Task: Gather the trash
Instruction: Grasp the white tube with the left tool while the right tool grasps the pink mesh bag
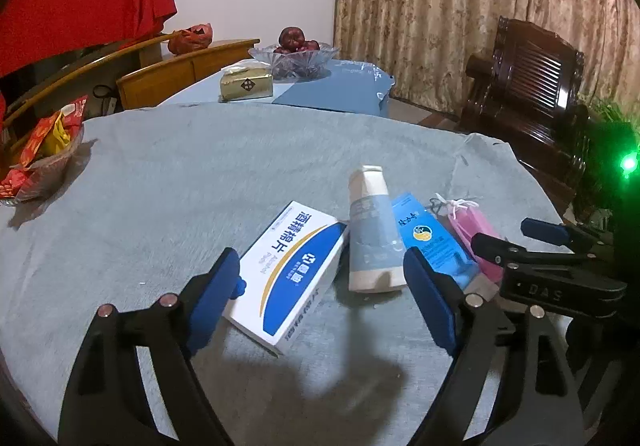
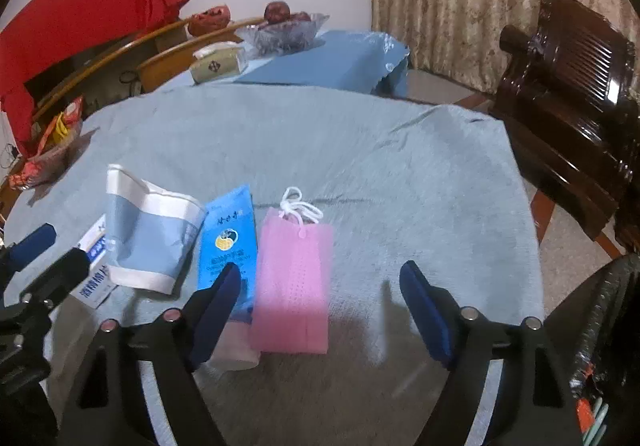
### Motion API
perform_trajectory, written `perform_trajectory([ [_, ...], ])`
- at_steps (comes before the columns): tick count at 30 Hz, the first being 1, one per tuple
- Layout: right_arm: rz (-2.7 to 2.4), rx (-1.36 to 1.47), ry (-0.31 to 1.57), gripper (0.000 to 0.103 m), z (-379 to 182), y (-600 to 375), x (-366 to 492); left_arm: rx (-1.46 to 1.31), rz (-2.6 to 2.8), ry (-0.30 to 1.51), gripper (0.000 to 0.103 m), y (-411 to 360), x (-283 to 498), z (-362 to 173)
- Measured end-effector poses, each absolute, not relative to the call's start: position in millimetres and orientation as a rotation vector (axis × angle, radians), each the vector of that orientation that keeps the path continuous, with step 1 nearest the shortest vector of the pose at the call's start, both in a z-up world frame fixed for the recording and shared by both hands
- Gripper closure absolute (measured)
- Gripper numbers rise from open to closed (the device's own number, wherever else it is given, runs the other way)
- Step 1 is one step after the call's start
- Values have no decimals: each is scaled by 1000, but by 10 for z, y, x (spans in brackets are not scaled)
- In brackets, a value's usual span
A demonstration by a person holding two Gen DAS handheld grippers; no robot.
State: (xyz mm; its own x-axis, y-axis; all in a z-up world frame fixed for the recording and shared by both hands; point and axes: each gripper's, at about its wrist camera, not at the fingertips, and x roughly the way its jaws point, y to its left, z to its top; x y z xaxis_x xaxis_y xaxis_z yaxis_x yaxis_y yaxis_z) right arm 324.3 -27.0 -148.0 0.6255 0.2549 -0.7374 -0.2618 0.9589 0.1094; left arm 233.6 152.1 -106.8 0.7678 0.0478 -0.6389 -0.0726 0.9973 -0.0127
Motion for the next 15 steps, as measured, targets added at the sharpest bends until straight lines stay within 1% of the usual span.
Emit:
perform_trajectory([
  [1, 301, -8, 857, 29, -1507, -266, 3259, -42, 64, 692, 22, 1528, 2339, -1071],
  [3, 322, 2, 882, 37, -1561, -243, 3292, -48, 61, 692, 23, 1524, 2347, -1071],
  [5, 335, 14, 897, 49, -1590, -250, 3289, -51, 53, 690, 24, 1505, 2357, -1068],
  [6, 339, 16, 898, 54, -1590, -254, 3294, -53, 46, 692, 24, 1489, 2374, -1068],
  [7, 347, 19, 901, 66, -1587, -262, 3291, -52, 42, 693, 24, 1478, 2392, -1065],
  [8, 356, 22, 904, 72, -1581, -270, 3287, -52, 38, 694, 24, 1465, 2422, -1067],
  [11, 367, 32, 896, 78, -1548, -329, 3262, -65, 23, 698, 24, 1416, 2492, -1083],
  [15, 343, 55, 865, 78, -1456, -456, 3233, -41, 12, 704, 29, 1302, 2573, -1112],
])
